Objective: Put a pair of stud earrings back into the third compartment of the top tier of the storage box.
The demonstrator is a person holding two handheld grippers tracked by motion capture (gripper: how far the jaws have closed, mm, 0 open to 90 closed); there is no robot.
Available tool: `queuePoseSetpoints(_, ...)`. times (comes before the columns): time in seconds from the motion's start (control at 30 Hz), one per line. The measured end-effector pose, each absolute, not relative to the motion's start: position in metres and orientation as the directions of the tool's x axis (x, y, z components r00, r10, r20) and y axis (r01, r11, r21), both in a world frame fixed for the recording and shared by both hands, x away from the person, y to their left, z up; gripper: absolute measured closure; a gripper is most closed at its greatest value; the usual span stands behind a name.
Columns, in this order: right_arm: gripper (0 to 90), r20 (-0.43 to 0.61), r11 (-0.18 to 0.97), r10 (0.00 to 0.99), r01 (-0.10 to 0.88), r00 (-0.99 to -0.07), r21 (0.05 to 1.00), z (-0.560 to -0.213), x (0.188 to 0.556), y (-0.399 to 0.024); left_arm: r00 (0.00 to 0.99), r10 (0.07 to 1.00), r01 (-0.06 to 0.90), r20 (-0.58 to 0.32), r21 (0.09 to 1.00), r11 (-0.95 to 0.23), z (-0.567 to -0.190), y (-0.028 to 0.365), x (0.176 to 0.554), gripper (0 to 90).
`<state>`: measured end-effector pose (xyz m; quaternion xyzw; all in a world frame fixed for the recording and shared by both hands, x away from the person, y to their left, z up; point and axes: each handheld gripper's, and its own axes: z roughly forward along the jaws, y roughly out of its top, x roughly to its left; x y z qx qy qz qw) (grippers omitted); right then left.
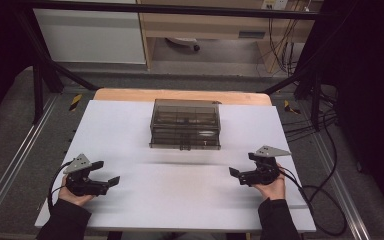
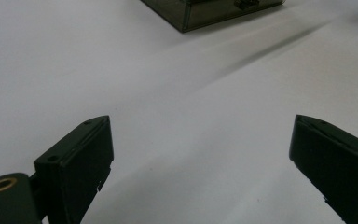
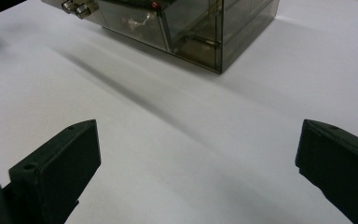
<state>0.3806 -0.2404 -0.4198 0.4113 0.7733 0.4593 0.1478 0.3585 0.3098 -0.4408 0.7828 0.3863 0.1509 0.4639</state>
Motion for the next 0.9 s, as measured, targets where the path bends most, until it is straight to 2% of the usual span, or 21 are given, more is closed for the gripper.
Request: queuePoseSetpoints(0.9,0.2,0.192,0.218,0.764,0.527,-0.616,0.822,-0.452,0.362,-0.278,0.659,0.744,0.463,-0.112,0.840,-0.283,-0.441,0.308,0.358,6.2)
